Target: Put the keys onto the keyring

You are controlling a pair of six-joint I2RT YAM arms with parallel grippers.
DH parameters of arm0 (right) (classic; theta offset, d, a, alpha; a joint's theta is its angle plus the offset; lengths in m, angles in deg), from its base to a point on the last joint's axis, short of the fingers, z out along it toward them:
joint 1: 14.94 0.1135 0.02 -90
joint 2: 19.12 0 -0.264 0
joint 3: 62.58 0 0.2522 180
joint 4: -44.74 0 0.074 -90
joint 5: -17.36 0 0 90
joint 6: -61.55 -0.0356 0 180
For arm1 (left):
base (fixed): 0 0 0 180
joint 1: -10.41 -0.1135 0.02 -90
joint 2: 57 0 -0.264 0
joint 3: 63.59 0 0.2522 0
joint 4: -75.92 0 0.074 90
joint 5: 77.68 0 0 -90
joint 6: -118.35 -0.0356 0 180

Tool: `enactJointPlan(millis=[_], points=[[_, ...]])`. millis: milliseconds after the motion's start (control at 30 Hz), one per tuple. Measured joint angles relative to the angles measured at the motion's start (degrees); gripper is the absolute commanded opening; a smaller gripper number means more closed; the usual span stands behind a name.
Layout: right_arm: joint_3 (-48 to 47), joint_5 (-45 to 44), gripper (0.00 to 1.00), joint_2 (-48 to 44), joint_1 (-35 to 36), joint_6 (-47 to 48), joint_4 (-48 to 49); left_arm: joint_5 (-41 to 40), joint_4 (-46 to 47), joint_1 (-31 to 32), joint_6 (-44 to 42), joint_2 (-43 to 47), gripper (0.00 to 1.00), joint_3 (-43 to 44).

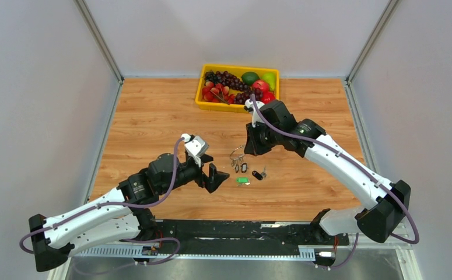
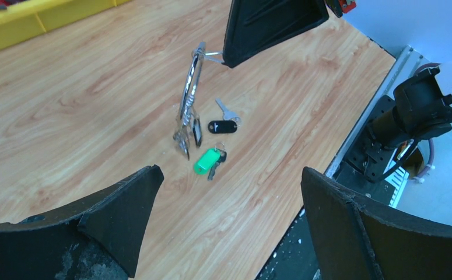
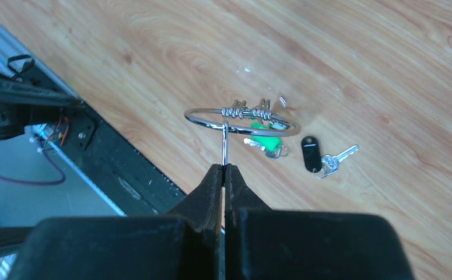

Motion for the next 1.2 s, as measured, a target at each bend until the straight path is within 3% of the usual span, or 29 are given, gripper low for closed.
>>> enactJointPlan(millis=[233,700,933,1200], points=[[-5.84,2.05,0.00,0.42,3.26,-0.33,-5.18,-0.50,6.97,0.00,-4.07,-1.66,1.00,-1.64],[-16.41,3.76,0.00,3.76,6.86,-1.09,-12.44,0.02,29.38,0.00,-14.97,0.22,0.99,-17.33],[-18.16,4.04,0.00,5.42,8.79,-1.25,-14.34,0.72,38.40,0.04,-18.62,-0.66,1.00,-18.53],[-20.33,4.02,0.00,7.21,11.69,-2.05,-15.67,0.79,42.21,0.11,-20.63,-0.96,1.00,-18.84]])
